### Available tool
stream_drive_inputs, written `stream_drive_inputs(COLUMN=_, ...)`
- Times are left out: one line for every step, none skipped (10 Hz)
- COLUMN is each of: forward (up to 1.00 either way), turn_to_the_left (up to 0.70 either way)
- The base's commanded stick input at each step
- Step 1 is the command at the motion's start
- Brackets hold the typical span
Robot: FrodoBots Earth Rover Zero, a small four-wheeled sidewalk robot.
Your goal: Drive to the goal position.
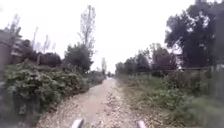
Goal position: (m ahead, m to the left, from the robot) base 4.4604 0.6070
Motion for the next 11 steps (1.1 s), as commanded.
stream_drive_inputs(forward=0.70, turn_to_the_left=0.00)
stream_drive_inputs(forward=0.70, turn_to_the_left=0.00)
stream_drive_inputs(forward=0.70, turn_to_the_left=0.00)
stream_drive_inputs(forward=0.70, turn_to_the_left=0.00)
stream_drive_inputs(forward=0.70, turn_to_the_left=0.00)
stream_drive_inputs(forward=0.70, turn_to_the_left=0.00)
stream_drive_inputs(forward=0.70, turn_to_the_left=0.00)
stream_drive_inputs(forward=0.70, turn_to_the_left=0.00)
stream_drive_inputs(forward=0.70, turn_to_the_left=0.00)
stream_drive_inputs(forward=0.70, turn_to_the_left=0.00)
stream_drive_inputs(forward=0.70, turn_to_the_left=0.00)
